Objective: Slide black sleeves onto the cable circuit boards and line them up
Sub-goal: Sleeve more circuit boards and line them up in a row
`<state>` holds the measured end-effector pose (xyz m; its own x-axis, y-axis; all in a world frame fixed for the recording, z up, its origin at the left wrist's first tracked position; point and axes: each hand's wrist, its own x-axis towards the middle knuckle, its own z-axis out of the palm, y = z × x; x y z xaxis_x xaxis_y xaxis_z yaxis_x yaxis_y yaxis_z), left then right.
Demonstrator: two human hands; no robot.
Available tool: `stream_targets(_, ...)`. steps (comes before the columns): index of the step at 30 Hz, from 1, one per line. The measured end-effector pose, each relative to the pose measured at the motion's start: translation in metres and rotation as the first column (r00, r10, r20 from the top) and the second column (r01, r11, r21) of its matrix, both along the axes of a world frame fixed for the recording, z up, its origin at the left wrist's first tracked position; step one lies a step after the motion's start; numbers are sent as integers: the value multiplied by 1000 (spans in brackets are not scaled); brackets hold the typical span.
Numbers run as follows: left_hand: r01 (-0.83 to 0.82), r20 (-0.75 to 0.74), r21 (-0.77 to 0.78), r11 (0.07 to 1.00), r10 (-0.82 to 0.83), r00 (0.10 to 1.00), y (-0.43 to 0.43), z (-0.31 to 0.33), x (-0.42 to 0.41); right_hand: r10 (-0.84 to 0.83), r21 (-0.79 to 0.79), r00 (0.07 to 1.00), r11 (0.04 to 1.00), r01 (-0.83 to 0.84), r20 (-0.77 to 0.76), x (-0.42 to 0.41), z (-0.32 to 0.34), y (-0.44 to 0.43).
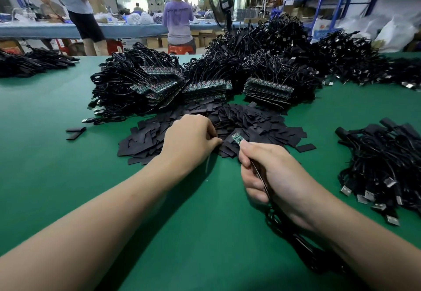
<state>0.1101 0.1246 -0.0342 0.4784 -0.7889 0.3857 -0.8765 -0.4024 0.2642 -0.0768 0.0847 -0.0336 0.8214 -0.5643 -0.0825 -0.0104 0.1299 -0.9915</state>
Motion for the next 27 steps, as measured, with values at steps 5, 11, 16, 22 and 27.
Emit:
stream_targets(5, -22, 2, 5, 1000, 22, 1000, 5, 4, -2, -14, -88, 1000, 996, 12, -25, 2, -3, 0)
stream_targets(11, 0, 214, -69, 998, 14, 977, 24, 9, 2, -61, -218, 998, 974, 54, -26, 3, -10, -1)
stream_targets(16, 143, -115, -168, 975, -164, 980, 45, 15, -2, -140, -390, 990, 913, 117, -32, 4, -15, -3)
stream_targets(22, 261, -570, -245, 934, -356, 740, 80, 7, -20, -163, -420, 986, 897, 140, -19, 5, -19, -3)
stream_targets(27, 217, -678, -364, 906, -417, 605, 93, 3, -26, -135, -405, 989, 909, 101, -56, 5, -18, 1)
